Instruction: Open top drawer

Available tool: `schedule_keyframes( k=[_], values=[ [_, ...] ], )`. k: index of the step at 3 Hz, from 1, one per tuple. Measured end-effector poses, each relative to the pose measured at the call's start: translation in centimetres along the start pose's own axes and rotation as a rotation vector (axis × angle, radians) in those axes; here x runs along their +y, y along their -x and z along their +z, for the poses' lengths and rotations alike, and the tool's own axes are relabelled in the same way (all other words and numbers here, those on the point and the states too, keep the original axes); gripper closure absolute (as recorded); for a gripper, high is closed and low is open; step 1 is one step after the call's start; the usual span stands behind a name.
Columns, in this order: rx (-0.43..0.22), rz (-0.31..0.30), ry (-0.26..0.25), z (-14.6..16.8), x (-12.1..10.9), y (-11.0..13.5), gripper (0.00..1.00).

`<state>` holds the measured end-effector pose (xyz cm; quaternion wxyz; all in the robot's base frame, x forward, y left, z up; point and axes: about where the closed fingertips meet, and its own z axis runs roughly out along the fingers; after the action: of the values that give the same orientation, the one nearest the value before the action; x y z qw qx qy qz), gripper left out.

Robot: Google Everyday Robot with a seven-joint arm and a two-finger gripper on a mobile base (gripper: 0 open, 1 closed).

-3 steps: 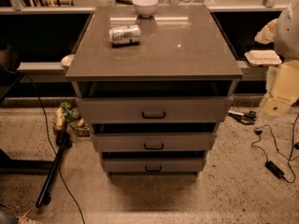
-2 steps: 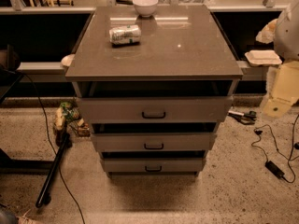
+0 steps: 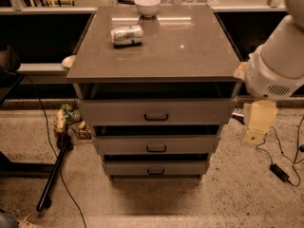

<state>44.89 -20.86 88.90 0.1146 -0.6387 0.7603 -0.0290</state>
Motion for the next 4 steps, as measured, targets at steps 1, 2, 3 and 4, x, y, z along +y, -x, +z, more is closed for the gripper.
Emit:
schedule_keyframes(
  k=[1, 2, 3, 4],
  values=[
    [-0.010, -0.011, 0.055, 5.1, 0.0, -0.3, 0.00],
    [-0.031, -0.007, 0.115, 9.9, -0.5, -0.5, 0.00],
    [-0.031, -0.007, 0.115, 9.9, -0.5, -0.5, 0.00],
    [-0.027, -0.042, 0.114, 12.1, -1.4, 0.0, 0.00]
  ],
)
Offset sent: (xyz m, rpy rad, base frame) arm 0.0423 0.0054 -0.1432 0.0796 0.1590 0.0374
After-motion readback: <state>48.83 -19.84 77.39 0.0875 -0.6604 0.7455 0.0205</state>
